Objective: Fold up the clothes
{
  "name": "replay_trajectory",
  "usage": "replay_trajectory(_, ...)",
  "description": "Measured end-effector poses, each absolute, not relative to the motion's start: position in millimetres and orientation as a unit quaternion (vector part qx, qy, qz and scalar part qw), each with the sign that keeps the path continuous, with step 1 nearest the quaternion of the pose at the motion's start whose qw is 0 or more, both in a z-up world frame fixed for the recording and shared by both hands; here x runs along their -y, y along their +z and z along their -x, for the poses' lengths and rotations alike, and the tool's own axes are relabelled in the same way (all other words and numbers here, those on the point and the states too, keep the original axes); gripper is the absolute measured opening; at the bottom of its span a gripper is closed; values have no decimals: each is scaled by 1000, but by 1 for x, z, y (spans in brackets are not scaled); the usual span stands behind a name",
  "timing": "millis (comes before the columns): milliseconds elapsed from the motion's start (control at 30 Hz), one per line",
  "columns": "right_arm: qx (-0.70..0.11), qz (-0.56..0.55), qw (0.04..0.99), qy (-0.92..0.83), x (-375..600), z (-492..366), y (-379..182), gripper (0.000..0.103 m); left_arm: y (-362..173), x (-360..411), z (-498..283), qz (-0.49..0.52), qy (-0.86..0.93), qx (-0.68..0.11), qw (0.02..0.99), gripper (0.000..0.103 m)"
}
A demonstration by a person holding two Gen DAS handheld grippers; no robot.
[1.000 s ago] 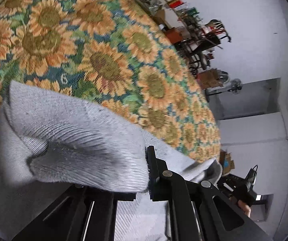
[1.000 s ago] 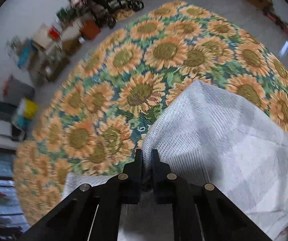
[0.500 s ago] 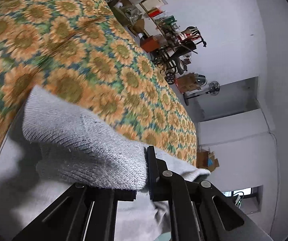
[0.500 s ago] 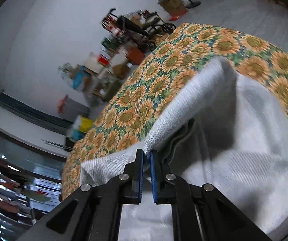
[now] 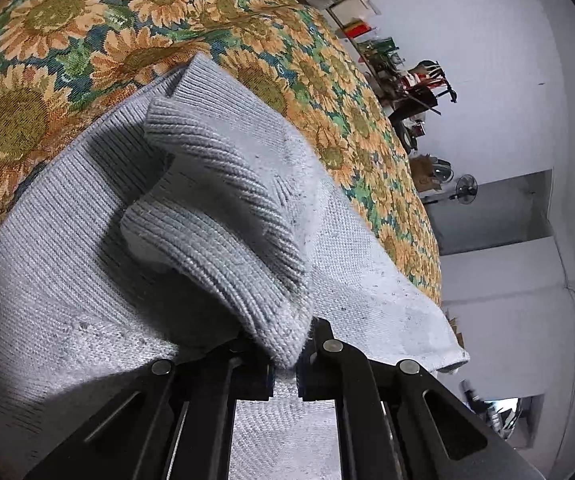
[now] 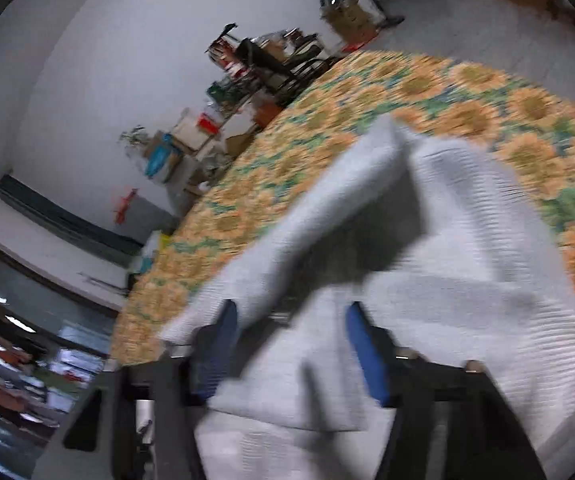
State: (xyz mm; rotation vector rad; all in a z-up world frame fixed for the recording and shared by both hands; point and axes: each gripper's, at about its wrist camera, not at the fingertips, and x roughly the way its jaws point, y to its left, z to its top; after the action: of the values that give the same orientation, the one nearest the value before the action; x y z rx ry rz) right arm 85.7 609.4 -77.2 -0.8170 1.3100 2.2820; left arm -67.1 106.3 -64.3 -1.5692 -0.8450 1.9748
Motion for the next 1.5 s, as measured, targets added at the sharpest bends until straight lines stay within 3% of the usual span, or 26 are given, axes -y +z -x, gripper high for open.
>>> replay_trajectory(100, -486, 308, 176, 798, -613, -51, -83, 66, -64, -108, 67, 573, 722, 308, 234, 7)
replay_trajectory(200, -481, 314, 171, 800, -616, -26, -84, 48, -63, -109, 65, 573, 724, 306, 232, 7)
replay_trajectory(333, -477, 342, 158, 794, -608, -6, -87, 54, -63, -109, 64, 575, 724, 304, 229, 7)
replay_trajectory(500, -546, 330, 144, 756, -621, -8, -112, 55, -63, -111, 65, 575, 724, 304, 229, 7)
replay_trajectory(567, -556, 317, 147, 754, -627, -10, -115, 39, -63, -111, 66, 576, 723, 304, 228, 7)
replay_trajectory(600, -546, 318, 155, 759, -628, -9, -114, 17, -62, -111, 67, 577, 723, 304, 228, 7)
replay_trajectory(633, -536, 318, 160, 766, -627, -10, -111, 9, -62, -112, 68, 578, 723, 304, 228, 7)
replay_trajectory(800, -501, 266, 120, 815, -606, -46, -72, 8, -36, -91, 64, 548, 741, 307, 236, 5)
replay_trajectory(933, -495, 254, 114, 823, -579, -80, -74, 8, -15, -66, 52, 520, 758, 306, 246, 5)
replay_trajectory(1200, -502, 286, 152, 802, -574, -85, -116, 8, -55, -64, 36, 556, 742, 298, 227, 5)
replay_trajectory(1400, -455, 259, 135, 841, -559, -101, -58, 7, -22, -44, 23, 516, 751, 323, 255, 5)
replay_trajectory(1500, -441, 263, 129, 848, -542, -117, -46, 7, -32, -40, 13, 527, 749, 318, 245, 5)
